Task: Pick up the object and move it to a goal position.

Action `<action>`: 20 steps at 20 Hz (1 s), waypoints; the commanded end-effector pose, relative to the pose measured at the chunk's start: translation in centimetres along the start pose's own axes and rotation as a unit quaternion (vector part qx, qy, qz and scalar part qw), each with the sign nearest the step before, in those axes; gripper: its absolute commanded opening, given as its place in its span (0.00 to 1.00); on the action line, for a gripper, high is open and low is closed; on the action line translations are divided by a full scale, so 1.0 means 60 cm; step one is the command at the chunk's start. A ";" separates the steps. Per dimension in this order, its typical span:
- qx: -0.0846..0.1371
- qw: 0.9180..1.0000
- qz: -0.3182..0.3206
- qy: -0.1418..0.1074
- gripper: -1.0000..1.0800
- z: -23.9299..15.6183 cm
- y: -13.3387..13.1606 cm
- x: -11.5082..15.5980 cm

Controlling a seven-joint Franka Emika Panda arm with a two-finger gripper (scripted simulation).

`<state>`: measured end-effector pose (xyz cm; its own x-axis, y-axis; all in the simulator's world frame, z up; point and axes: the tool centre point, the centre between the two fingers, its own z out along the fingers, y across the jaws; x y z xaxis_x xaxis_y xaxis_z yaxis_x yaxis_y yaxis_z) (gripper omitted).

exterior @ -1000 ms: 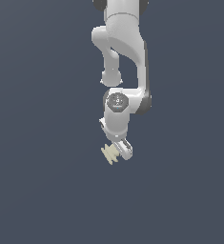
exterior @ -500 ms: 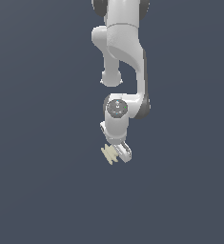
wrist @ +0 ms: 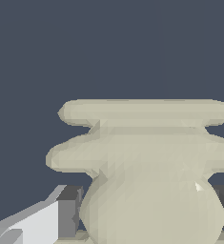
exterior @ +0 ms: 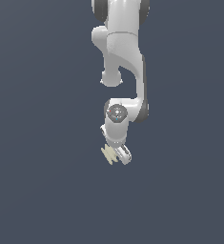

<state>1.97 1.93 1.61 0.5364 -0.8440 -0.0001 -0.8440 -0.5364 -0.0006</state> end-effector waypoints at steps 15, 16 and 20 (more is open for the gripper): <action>0.000 1.000 0.000 0.000 0.00 -0.029 0.004 0.016; 0.000 1.000 0.000 0.000 0.00 -0.037 0.005 0.022; 0.000 1.000 0.000 0.000 0.00 -0.082 0.012 0.047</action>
<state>2.65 -0.21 5.44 0.5365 -0.8439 -0.0005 -0.8439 -0.5365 -0.0001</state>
